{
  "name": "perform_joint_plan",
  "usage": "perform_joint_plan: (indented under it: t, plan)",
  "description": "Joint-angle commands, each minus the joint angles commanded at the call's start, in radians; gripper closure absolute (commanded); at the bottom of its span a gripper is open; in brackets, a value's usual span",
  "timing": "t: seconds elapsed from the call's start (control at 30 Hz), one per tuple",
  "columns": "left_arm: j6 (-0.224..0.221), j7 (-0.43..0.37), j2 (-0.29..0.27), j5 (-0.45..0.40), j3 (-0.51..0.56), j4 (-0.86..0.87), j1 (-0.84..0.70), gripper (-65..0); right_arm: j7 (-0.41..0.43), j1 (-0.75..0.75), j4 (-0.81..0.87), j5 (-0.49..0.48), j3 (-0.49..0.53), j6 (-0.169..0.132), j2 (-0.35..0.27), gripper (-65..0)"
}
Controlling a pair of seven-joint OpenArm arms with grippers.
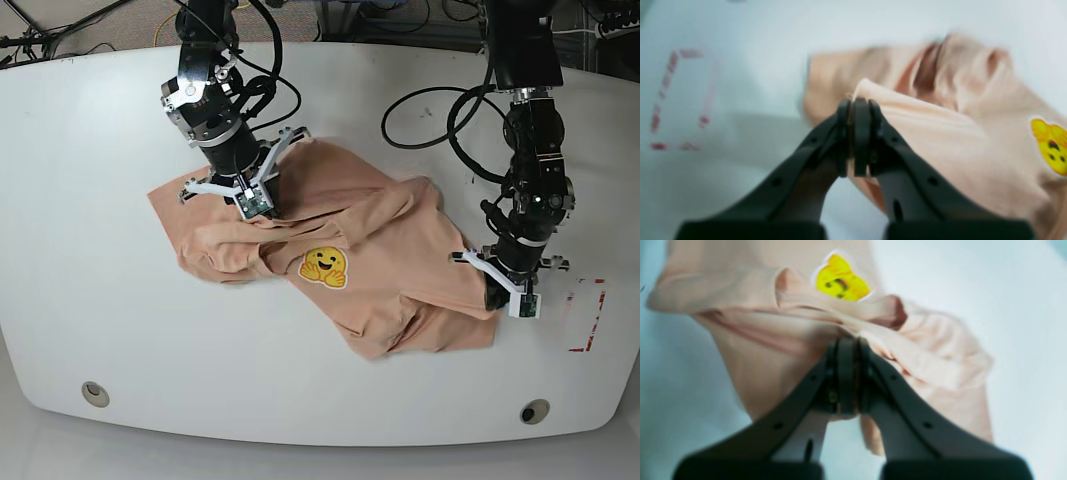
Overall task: Fold the T-shirt properly
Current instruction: 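Lift the T-shirt with both grippers and pull it toward the robot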
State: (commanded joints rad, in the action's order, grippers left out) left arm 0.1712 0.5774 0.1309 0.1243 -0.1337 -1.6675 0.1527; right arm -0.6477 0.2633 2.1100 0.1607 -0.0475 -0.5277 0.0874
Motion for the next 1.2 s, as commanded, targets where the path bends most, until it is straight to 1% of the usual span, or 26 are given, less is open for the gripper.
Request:
perform_joint_plan:
  t: [0.1,0.17,0.5,0.57,0.7,0.9,0.97,1.2]
  plan:
    - [-0.002,0.007,0.001,0.0,0.001,-0.041,-0.002,0.0,0.002,-0.002,0.017,0.0,-0.013,0.0,-0.008,-0.7]
    - [-0.002,0.016,0.001,-0.004,0.01,-0.108,0.007,0.0,0.0,-0.013,0.032,0.005,-0.022,0.002,-0.021,-0.6]
    - [0.0,0.046,-0.002,-0.007,0.058,-0.175,0.042,0.0,0.003,-0.042,0.036,0.009,-0.043,0.003,-0.058,-0.7]
    - [0.004,0.049,0.009,-0.002,0.07,-0.191,0.057,0.0,0.004,-0.073,0.039,0.005,-0.074,0.001,-0.077,-0.5]
    - [0.004,0.054,0.014,-0.005,0.063,-0.206,0.064,0.0,0.0,-0.109,0.043,0.005,-0.088,-0.002,-0.094,-0.5]
    - [0.009,0.061,0.026,-0.007,0.028,-0.226,0.065,0.0,-0.023,-0.176,0.052,0.005,-0.107,-0.021,-0.123,-0.5]
    - [0.014,0.069,0.028,-0.003,0.026,-0.23,0.053,0.0,-0.033,-0.214,0.051,0.006,-0.114,-0.016,-0.136,-0.1]
    - [0.013,0.075,0.034,0.012,0.035,-0.256,0.077,0.0,-0.031,-0.303,0.058,0.004,-0.13,-0.011,-0.142,0.0]
